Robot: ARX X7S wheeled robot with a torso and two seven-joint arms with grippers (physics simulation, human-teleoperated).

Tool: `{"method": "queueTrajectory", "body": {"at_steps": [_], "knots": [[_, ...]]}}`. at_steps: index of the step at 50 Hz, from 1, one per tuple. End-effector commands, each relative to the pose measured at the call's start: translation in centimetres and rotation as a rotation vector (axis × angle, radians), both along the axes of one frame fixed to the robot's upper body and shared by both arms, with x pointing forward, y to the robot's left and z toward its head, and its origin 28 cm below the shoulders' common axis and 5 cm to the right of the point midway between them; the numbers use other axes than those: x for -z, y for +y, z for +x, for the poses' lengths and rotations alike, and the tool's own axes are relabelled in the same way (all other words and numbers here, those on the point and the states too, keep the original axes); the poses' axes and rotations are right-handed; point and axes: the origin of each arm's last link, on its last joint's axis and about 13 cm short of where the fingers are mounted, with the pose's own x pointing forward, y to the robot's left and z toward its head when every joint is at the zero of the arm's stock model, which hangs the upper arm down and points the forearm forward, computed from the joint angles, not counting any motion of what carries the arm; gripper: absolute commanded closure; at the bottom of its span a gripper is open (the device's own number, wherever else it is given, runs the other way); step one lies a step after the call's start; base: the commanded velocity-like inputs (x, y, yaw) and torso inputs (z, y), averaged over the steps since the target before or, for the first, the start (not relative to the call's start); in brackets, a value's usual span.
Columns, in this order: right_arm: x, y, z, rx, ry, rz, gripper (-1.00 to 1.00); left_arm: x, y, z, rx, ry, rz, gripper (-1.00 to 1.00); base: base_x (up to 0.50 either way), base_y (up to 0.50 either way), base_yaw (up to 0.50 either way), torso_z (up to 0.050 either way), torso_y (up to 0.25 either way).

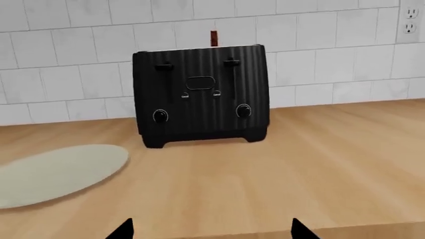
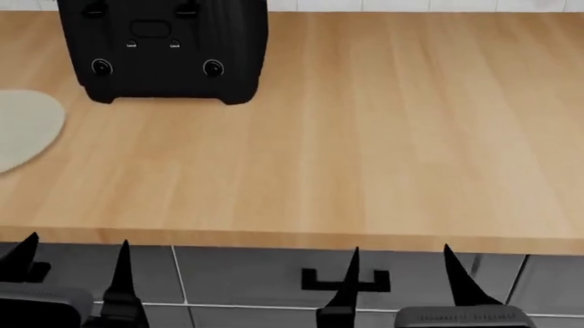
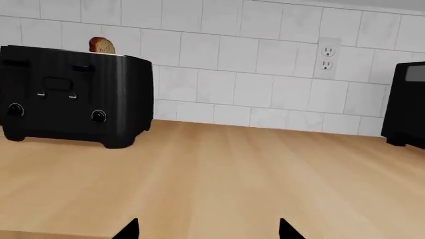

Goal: Place the toasted item on a plate.

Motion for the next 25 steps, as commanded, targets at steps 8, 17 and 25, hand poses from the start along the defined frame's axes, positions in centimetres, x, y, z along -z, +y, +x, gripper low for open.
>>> {"method": "queueTrajectory", "body": {"at_steps": [8, 17, 25], "knots": [[-0.2, 0.1, -0.1, -0.003, -0.006, 0.002, -1.00, -0.4, 0.2, -0.1, -0.007, -0.008, 0.004, -1.00, 0.07, 0.22, 0.00, 0.000, 0.000], [-0.5, 0.1, -0.1, -0.007, -0.009, -0.003, -1.00, -0.7, 0.2, -0.3, -0.009, -0.017, 0.004, -1.00, 0.07, 0.27, 0.00, 0.000, 0.000], [-0.9, 0.2, -0.2, -0.007, -0.013, -0.009, -1.00, -1.3, 0.3, -0.4, -0.018, -0.030, -0.005, -1.00, 0.05, 0.28, 0.00, 0.000, 0.000]]}}
